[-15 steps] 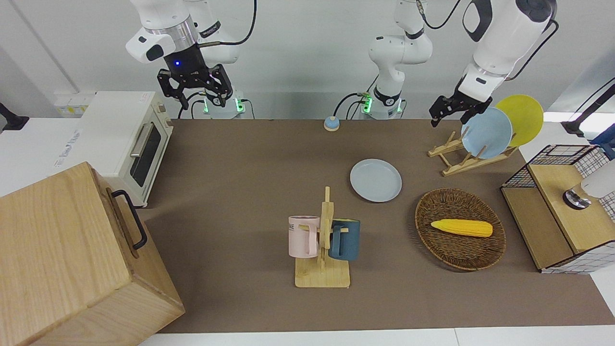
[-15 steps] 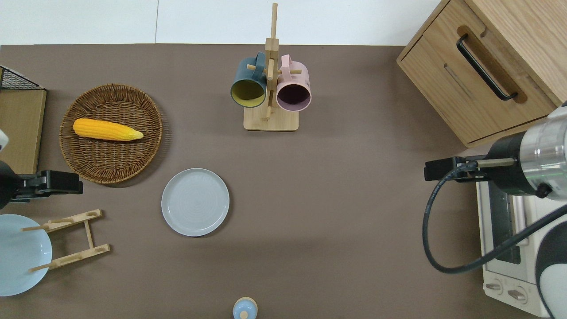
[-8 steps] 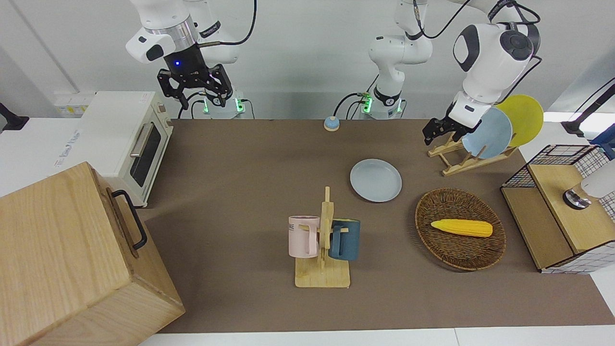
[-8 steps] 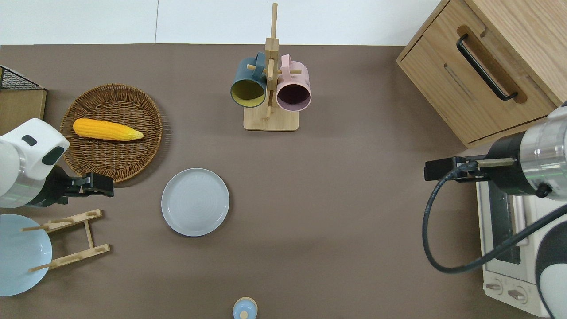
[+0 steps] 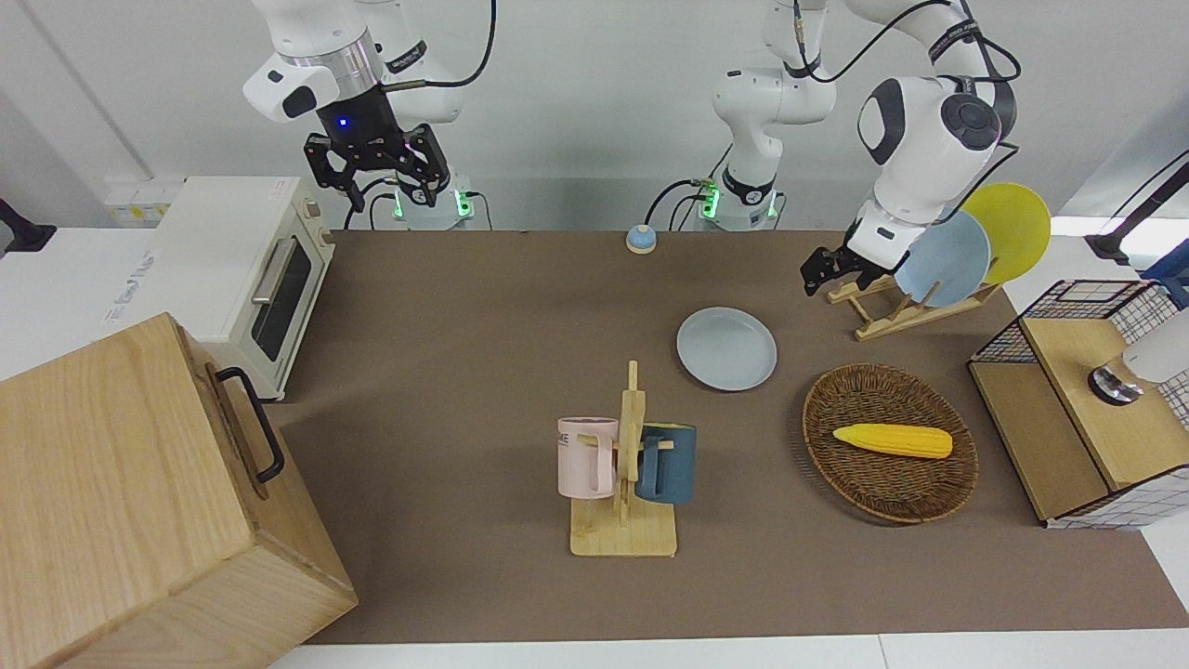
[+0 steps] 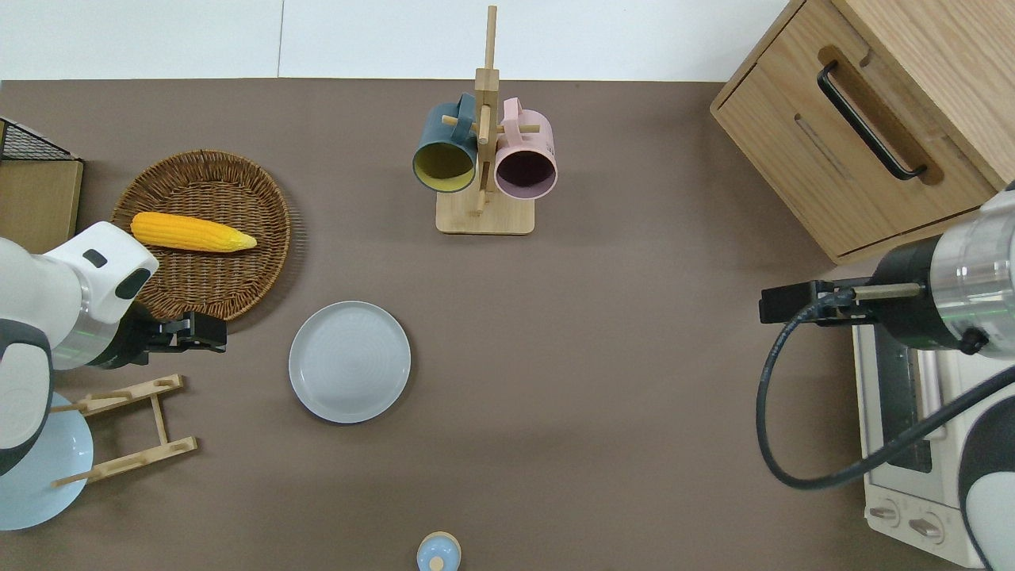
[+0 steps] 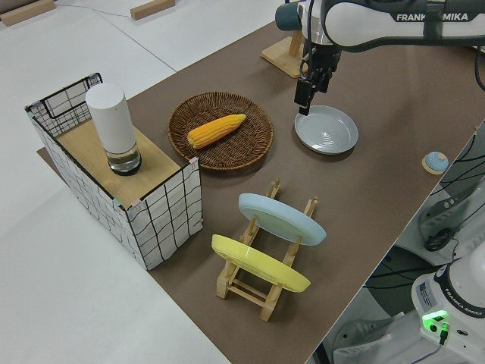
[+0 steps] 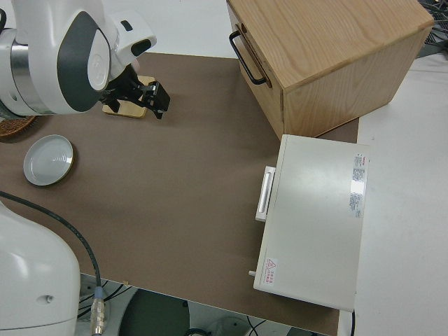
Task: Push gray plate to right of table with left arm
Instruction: 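Move the left gripper toward the edge of the gray plate nearest it, then lower the left gripper against the gray plate's rim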
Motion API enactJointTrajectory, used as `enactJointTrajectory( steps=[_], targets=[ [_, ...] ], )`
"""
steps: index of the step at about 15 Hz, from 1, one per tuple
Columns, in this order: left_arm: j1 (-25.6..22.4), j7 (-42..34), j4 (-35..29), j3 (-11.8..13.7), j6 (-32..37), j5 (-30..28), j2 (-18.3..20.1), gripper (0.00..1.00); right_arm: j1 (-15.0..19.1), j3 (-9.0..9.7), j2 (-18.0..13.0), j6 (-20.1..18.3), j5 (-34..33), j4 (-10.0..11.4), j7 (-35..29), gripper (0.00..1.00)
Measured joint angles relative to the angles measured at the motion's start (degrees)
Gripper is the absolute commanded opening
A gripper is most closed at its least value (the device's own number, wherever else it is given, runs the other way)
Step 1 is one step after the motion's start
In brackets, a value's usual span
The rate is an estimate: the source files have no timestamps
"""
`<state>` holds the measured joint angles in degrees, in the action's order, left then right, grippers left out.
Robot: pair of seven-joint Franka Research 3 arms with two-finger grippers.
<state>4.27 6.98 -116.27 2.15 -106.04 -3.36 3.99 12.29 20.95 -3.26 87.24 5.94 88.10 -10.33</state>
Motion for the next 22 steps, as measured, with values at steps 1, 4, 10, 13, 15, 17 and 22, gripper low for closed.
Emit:
enactJointTrajectory(
  steps=[1,4,10,13,15,17,22],
  targets=[
    [0.01,0.00,-0.96,-0.17,-0.81,-0.37,-0.05,0.99,0.00,0.00,0.00,0.00,0.00,0.00,0.00,0.996],
    [0.02,0.00,-3.27,-0.28,-2.98,-1.01,-0.14,0.99,0.00,0.00,0.00,0.00,0.00,0.00,0.00,0.996],
    [0.88,-0.02,-6.83,-0.50,-7.29,-1.15,-2.33,0.99,0.00,0.00,0.00,0.00,0.00,0.00,0.00,0.996],
    [2.14,-0.01,-9.12,-0.89,-12.73,-1.42,-5.24,0.99,0.00,0.00,0.00,0.00,0.00,0.00,0.00,0.996],
    [3.08,0.04,-10.32,-0.99,-16.27,-1.55,-7.48,0.98,0.00,0.00,0.00,0.00,0.00,0.00,0.00,0.996],
    [3.29,0.06,-10.67,-1.13,-18.25,-2.08,-9.10,0.98,0.00,0.00,0.00,0.00,0.00,0.00,0.00,0.996],
    [3.30,0.04,-11.58,-1.13,-20.16,-2.38,-10.25,0.92,0.00,0.00,0.00,0.00,0.00,0.00,0.00,0.996]
  ],
)
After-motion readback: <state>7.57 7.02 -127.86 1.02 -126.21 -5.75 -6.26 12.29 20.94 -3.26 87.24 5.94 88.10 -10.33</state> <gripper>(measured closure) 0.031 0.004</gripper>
